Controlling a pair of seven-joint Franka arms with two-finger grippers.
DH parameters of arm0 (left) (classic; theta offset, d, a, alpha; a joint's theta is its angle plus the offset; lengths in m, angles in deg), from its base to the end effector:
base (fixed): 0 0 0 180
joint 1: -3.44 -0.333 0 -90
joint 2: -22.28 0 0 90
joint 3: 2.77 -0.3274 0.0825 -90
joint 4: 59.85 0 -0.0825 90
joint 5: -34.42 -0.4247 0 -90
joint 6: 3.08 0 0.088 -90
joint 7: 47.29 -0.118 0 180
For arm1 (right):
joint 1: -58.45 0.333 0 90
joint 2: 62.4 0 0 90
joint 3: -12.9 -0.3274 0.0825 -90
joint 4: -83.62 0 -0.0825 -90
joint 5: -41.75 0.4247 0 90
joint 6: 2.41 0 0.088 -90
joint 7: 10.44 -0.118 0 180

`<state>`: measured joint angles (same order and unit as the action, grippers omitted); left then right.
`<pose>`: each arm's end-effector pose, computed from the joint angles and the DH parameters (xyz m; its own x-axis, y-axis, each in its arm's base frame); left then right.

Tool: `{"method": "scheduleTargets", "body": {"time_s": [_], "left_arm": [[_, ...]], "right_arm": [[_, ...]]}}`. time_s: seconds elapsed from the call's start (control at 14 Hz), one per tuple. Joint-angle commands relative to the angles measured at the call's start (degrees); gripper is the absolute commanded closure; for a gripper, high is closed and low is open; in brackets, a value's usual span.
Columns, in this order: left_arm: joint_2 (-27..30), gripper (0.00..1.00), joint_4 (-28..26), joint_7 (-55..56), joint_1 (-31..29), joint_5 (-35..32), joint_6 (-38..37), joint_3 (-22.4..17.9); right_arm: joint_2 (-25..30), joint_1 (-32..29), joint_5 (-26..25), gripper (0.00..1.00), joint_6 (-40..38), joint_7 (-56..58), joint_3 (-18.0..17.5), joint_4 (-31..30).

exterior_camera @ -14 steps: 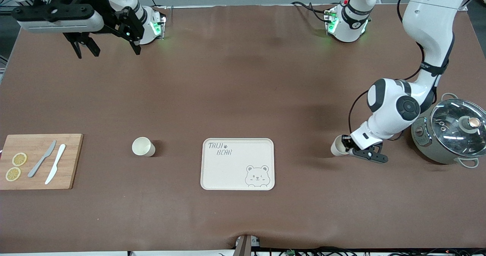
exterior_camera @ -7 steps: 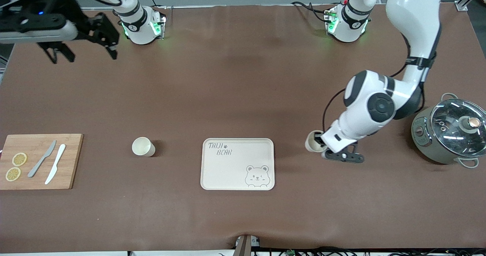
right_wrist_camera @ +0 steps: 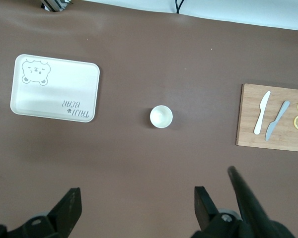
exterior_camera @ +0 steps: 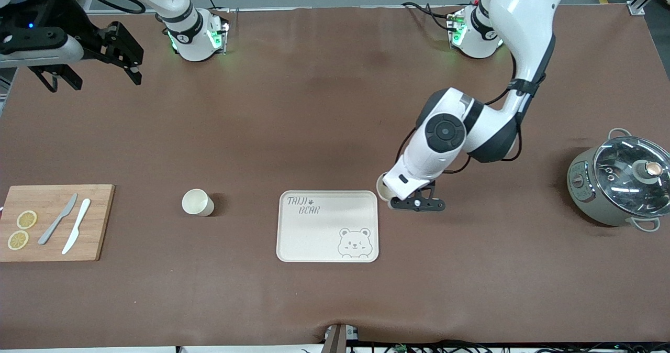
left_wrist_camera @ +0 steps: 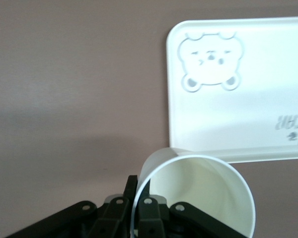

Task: Place white IKEA cup upright on tray with both arms
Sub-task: 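Carry the cup with the left gripper over the bear tray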

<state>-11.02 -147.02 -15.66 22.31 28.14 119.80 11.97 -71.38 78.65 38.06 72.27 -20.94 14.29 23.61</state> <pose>0.6426 -0.3868 0.3140 0.9985 -0.0454 0.0295 -0.0474 -0.9964 0.0707 0.5689 0.1864 0.7644 0.9858 0.1268 0.1097 0.1225 -0.9915 0.0446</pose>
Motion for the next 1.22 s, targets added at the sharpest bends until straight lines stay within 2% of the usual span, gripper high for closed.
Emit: {"method": "scheduleTargets", "body": {"time_s": [0.0,0.36,0.5,0.57,0.79,0.93,1.15], "left_arm": [[-3.17,1.0,5.34,1.76,2.04,0.38,-2.56,-0.59],[-5.36,1.0,8.42,4.4,2.22,0.21,-2.03,-0.59],[-9.04,1.0,12.53,4.4,3.09,0.03,-0.46,-0.77],[-10.89,1.0,14.38,4.31,3.45,0.03,1.47,-1.73],[-14.06,1.0,15.1,3.96,5.81,0.03,10.6,-5.15],[-16.87,1.0,17.37,4.31,7.92,0.03,12.56,-7.35],[-20.48,1.0,21.43,4.49,8.37,0.12,12.82,-7.8]], "right_arm": [[0.28,-0.06,-0.44,0.0,-0.85,0.66,-0.34,0.52],[0.1,2.74,0.61,0.0,-0.76,-0.04,-0.77,-0.01],[0.19,3.45,-0.87,0.0,-0.59,-0.82,-0.42,0.16],[0.1,2.93,-0.88,0.0,0.03,-0.92,-0.42,0.25],[-0.33,2.05,-0.88,0.0,0.12,-1.35,-0.16,-0.01],[-2.17,-2.94,-0.27,0.0,0.21,-1.88,0.28,-0.1],[-2.1,-12.08,-0.35,0.0,3.53,-1.18,0.28,0.08]]}}
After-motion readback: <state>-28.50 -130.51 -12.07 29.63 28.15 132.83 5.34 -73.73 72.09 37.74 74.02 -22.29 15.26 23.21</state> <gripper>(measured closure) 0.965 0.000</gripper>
